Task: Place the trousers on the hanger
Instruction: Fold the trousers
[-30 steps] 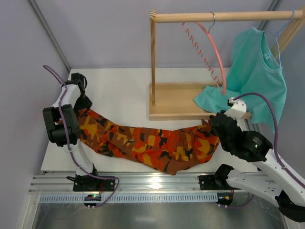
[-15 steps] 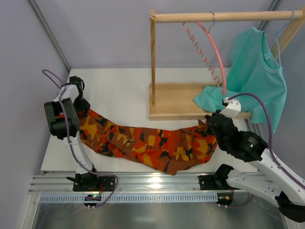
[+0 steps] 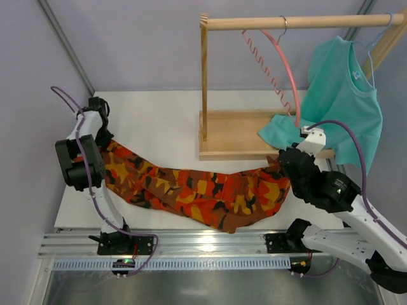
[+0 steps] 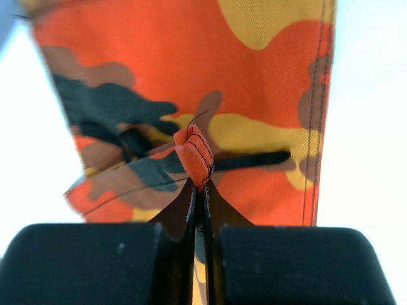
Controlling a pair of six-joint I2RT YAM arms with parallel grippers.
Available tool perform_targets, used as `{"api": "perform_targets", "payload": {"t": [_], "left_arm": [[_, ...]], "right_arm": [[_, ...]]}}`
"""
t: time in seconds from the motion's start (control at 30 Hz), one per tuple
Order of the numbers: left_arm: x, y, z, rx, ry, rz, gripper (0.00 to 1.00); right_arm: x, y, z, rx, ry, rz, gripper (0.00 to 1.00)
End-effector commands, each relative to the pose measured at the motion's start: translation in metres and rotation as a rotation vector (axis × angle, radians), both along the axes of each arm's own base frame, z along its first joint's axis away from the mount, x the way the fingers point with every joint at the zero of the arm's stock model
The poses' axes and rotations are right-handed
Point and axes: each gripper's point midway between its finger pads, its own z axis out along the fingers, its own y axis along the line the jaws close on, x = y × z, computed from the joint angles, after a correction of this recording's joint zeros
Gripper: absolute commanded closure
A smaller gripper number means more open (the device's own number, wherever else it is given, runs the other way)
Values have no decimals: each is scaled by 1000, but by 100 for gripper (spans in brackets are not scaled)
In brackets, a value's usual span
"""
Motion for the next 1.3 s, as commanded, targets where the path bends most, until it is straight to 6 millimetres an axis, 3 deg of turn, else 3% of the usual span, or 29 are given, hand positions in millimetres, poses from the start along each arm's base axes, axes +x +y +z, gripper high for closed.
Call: {"api": "perform_targets", "payload": {"t": [0.0,0.17,0.23,0.33,0.37,0.5,0.57,0.6,0.67,0.7,0.8,0.9,0.97,1.03,1.07,1.13,1.17,1.27], "left_arm": [[3,16,78,122,-155,4,100],[-24,21,155,225,-308,10,100],[-38,20,189,256,-394,26,100],[-54,16,222,274,-495,55,100],[-66,13,244,286,-561,67,100],[-94,3,290,277,-737,126,100],[-102,-1,305,269,-794,138,100],[-110,-1,324,282,-843,146,100],[-123,1,336,312,-839,159,100],[-129,2,351,333,-863,163,100],[-144,10,370,407,-874,184,100],[-133,16,376,434,-887,189,100],[-108,14,361,391,-851,150,100],[-92,15,348,363,-829,146,100],[-79,16,327,345,-788,137,100],[-64,18,314,333,-776,139,100],[-55,20,298,323,-736,139,100],[-37,26,275,326,-689,138,100]], "right_arm": [[-6,-27,35,-3,-94,-73,96],[-17,-47,57,-14,-119,-109,96],[-22,-57,73,-8,-149,-130,96],[-29,-72,98,19,-201,-166,96],[-33,-78,102,13,-201,-178,96],[-50,-104,135,81,-269,-234,96],[-57,-112,140,106,-279,-247,96],[-60,-114,148,139,-297,-248,96],[-64,-118,155,154,-310,-244,96],[-67,-123,166,162,-330,-246,96],[-65,-134,189,116,-377,-300,96],[-43,-121,209,-21,-401,-309,96],[-25,-104,214,-71,-402,-300,96],[0,-80,202,-147,-357,-301,96],[8,-73,195,-155,-336,-300,96],[35,-56,166,-163,-259,-290,96],[44,-50,156,-144,-240,-283,96],[71,-33,102,-99,-161,-255,96]]}}
